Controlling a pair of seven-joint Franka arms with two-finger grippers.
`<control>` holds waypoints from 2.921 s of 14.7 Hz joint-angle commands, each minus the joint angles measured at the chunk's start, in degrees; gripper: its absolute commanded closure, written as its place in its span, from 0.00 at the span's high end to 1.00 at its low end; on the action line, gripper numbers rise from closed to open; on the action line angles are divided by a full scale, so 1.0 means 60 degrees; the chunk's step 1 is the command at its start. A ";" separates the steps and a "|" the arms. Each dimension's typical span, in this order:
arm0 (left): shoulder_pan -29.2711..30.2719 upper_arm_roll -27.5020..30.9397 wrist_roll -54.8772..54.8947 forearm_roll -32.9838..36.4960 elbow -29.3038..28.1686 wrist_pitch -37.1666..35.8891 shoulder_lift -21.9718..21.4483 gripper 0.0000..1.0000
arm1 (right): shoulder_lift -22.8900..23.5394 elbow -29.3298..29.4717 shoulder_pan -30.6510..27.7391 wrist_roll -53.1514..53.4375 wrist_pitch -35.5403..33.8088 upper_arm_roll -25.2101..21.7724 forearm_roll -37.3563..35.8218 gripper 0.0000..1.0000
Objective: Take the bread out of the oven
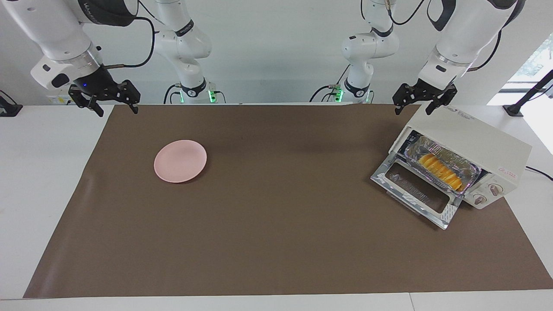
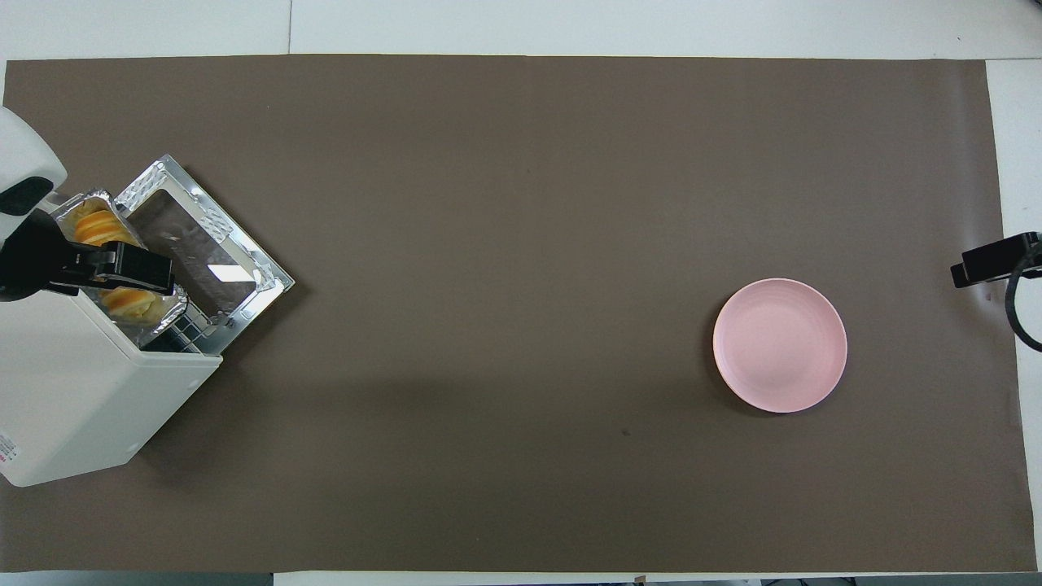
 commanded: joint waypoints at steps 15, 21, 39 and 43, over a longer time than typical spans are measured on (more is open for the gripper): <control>0.0245 0.0174 -0.2837 0.1007 -0.0106 0.2187 0.1170 1.00 | -0.0200 -0.0217 -0.0105 0.0075 -0.0037 0.0080 0.0164 1.00; 0.0523 0.0174 -0.4084 0.1990 -0.1713 0.4792 0.1950 1.00 | -0.0200 -0.0216 -0.0105 0.0075 -0.0037 0.0080 0.0164 1.00; 0.0541 0.0130 -0.4804 0.2779 -0.3373 0.5911 0.2096 0.00 | -0.0200 -0.0216 -0.0105 0.0075 -0.0037 0.0080 0.0164 1.00; -0.1550 0.0071 -0.4803 0.2363 -0.1343 0.5341 0.2928 0.00 | -0.0200 -0.0216 -0.0105 0.0075 -0.0037 0.0080 0.0164 1.00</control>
